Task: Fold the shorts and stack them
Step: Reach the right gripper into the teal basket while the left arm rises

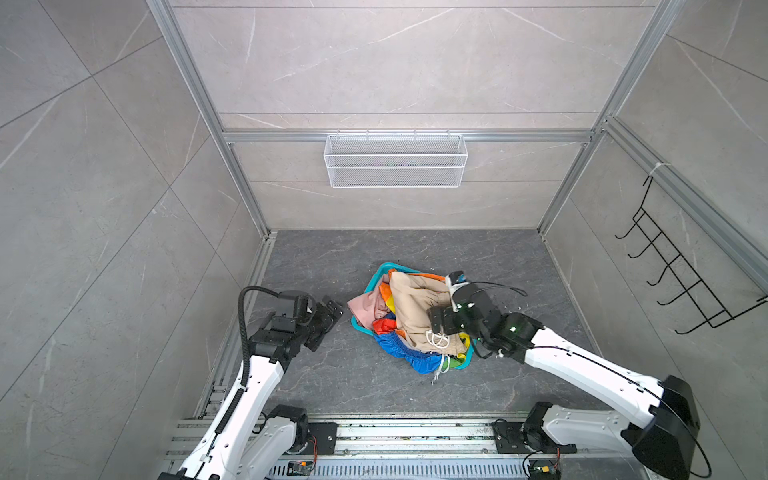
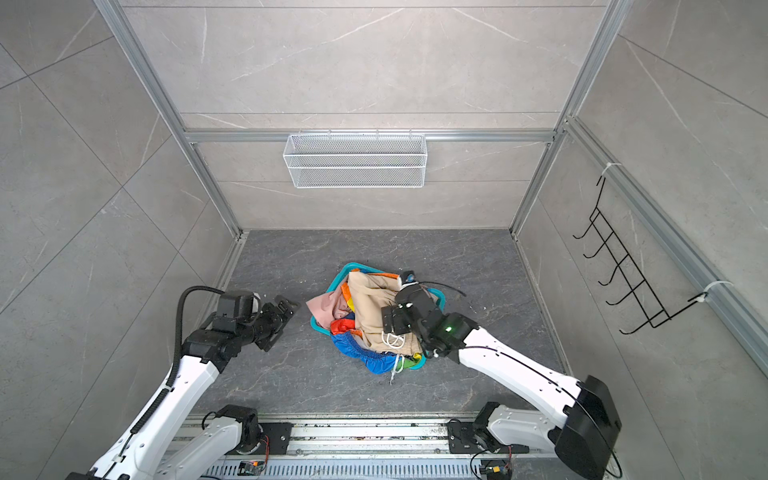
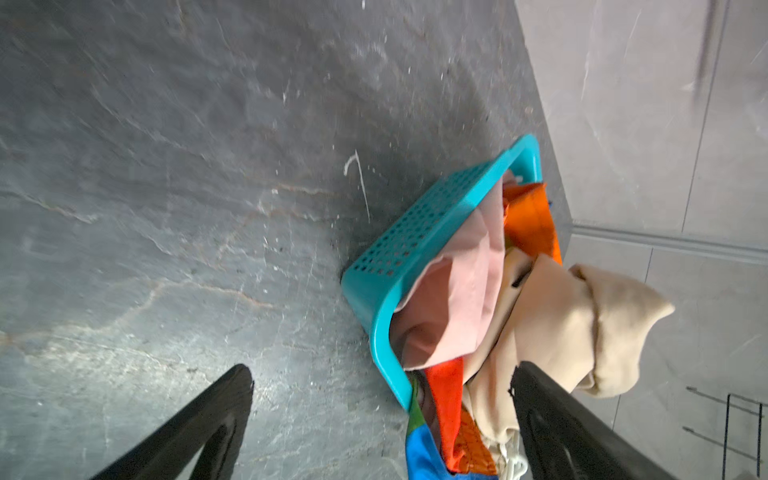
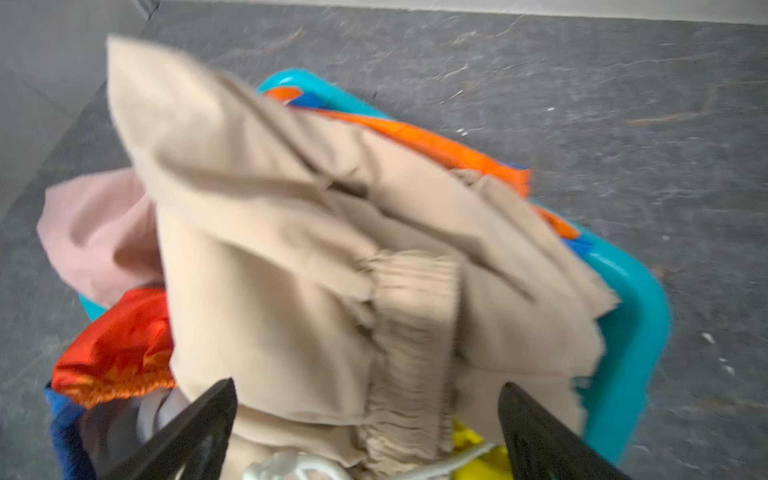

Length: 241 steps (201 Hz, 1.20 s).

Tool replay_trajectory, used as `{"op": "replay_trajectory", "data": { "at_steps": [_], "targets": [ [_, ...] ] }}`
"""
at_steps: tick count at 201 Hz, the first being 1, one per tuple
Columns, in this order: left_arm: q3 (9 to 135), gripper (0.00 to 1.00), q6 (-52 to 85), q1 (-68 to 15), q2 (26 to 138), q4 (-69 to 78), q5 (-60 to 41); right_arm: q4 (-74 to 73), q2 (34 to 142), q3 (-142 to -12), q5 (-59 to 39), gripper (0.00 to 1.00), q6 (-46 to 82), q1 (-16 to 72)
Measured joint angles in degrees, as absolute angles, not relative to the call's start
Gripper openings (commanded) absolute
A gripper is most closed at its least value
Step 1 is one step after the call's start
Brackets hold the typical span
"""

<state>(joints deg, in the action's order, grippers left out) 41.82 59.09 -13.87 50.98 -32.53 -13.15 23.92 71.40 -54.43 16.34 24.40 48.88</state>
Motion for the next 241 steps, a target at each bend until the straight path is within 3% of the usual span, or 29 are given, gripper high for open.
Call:
{"op": "replay_trajectory", "data": {
  "at_steps": [45, 92, 140, 194, 241],
  "targets": [
    [39.92, 1.00, 62.06, -17.91, 52.71, -29.82, -14.20, 24.88, 88.07, -61.69, 22.04, 1.00, 24.84, 53.43],
    [39.92, 1.00, 62.83, -18.63, 54.96, -27.09, -15.25, 27.68, 98.70, -69.01, 22.48, 0.99, 27.64, 43.68],
    [42.30, 1.00, 61.67, -18.76, 58.37, -26.85, -16.82, 32.97, 96.16, -74.28, 22.28, 0.99, 26.79, 38.87],
    [46.26, 1.00, 59.64, -18.76, 59.46, -26.94, -18.13, 34.50, 81.82, -73.69, 21.45, 1.00, 21.52, 51.46],
    [46.28, 1.00, 58.92, -18.76, 59.44, -27.86, -18.35, 34.48, 86.41, -67.13, 22.39, 0.92, 19.46, 58.48]
  ]
}}
